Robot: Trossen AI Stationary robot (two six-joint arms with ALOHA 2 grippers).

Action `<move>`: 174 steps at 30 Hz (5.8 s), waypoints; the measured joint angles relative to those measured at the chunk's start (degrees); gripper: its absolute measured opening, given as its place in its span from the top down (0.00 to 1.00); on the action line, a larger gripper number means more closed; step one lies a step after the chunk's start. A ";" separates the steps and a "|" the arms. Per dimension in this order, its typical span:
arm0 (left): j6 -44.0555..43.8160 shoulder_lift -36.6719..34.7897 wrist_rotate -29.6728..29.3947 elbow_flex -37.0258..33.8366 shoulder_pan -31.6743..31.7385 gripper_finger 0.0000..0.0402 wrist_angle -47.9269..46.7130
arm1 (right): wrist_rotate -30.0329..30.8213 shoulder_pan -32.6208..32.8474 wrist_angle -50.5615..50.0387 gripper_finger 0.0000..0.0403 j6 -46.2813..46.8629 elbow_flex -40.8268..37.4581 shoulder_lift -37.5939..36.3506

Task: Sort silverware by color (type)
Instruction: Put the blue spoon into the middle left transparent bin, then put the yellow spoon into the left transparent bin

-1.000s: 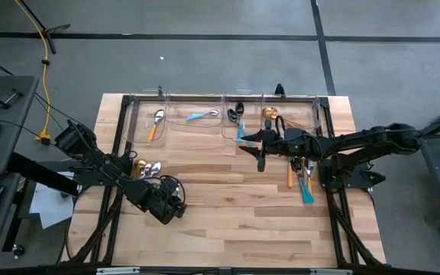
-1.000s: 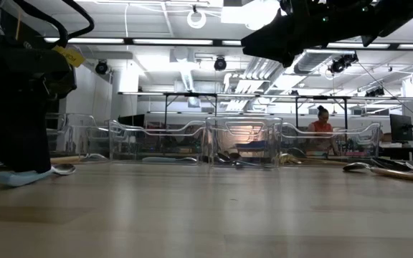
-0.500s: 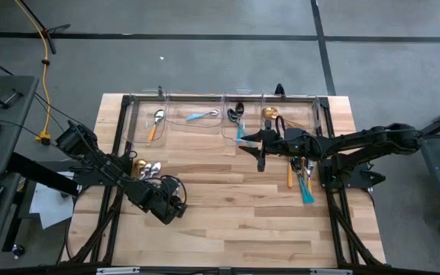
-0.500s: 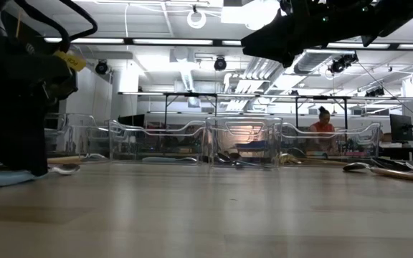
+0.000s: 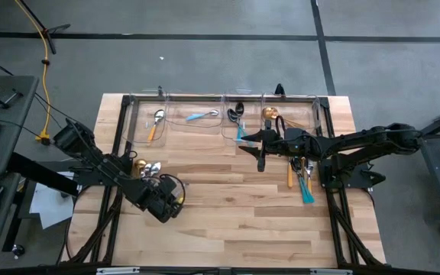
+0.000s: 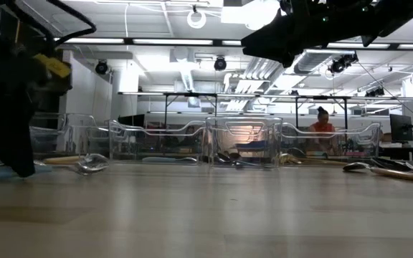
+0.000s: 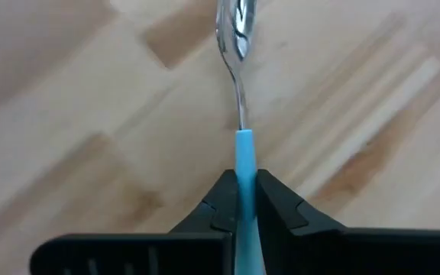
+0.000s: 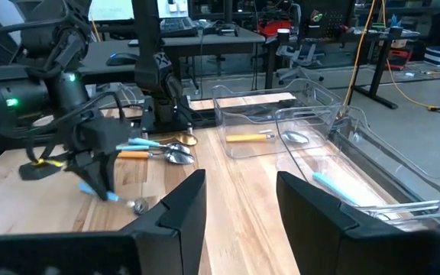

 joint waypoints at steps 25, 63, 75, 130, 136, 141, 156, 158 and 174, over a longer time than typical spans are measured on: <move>80.85 -19.68 10.93 -15.53 39.51 0.99 73.53 | -0.01 0.00 2.70 0.64 -0.47 -0.02 -0.02; 87.94 -7.59 4.22 16.21 56.56 0.99 24.91 | 0.00 0.00 3.76 0.64 -3.19 -0.02 0.00; 97.20 7.08 11.61 29.68 72.56 0.99 1.53 | 0.02 -0.02 3.12 0.64 -4.22 -0.02 0.00; 95.99 -0.04 22.18 28.63 75.49 0.66 4.71 | 0.01 -0.04 2.66 0.64 -4.68 -0.02 0.00; 86.68 -11.37 34.64 16.20 71.74 0.66 23.33 | 0.00 -0.05 2.66 0.64 -4.52 -0.02 0.02; 81.96 -18.12 36.71 -0.21 64.07 0.66 41.11 | 0.00 -0.05 2.66 0.64 -4.52 -0.02 0.02; 81.85 -20.47 36.07 -26.28 47.37 0.67 92.59 | 0.00 -0.02 2.68 0.64 -4.50 -0.02 0.02; 81.90 -20.47 35.99 -26.17 47.41 0.67 92.35 | 0.00 -0.02 2.68 0.64 -4.50 -0.02 0.02; 82.56 -20.47 35.94 -26.17 47.60 0.67 92.26 | 0.00 0.00 2.68 0.64 -4.48 -0.02 0.02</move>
